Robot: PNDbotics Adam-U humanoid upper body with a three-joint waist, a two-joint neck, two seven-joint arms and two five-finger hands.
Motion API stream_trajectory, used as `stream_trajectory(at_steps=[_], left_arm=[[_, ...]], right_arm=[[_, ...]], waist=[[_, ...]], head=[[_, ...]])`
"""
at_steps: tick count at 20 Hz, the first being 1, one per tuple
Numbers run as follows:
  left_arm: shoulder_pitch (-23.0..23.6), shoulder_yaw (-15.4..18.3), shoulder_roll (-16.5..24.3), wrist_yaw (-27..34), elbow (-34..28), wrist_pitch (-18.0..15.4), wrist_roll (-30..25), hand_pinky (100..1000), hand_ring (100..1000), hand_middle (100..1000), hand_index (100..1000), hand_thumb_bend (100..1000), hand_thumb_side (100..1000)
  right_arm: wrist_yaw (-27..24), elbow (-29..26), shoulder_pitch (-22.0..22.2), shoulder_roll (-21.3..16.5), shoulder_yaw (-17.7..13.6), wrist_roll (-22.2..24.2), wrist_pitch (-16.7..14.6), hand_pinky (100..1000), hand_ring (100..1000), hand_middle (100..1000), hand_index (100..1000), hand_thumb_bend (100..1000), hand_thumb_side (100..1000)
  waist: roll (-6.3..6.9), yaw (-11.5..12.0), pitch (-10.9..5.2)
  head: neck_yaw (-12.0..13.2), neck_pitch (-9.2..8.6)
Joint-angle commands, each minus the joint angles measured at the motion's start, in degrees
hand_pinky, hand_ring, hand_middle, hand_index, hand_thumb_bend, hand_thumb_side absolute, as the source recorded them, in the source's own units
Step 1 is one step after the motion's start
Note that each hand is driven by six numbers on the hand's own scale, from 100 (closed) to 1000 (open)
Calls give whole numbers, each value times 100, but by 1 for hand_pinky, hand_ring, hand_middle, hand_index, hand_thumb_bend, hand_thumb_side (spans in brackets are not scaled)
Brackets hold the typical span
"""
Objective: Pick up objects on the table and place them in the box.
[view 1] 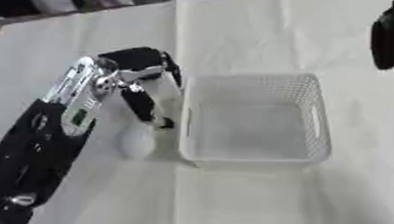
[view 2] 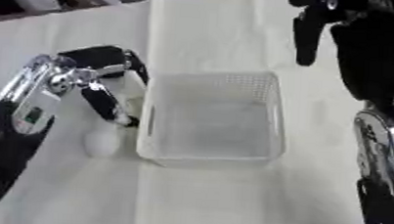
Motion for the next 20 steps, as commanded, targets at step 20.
stream_trajectory(at_steps=[20], left_arm=[[-23, 567, 773, 1712, -267, 185, 2236, 100, 100, 100, 151, 100, 100]], right_arm=[[-24, -78, -7, 41, -20, 20, 35, 181, 309, 601, 800, 100, 982]], waist=[[-98, 145, -150]], head=[[5, -1]])
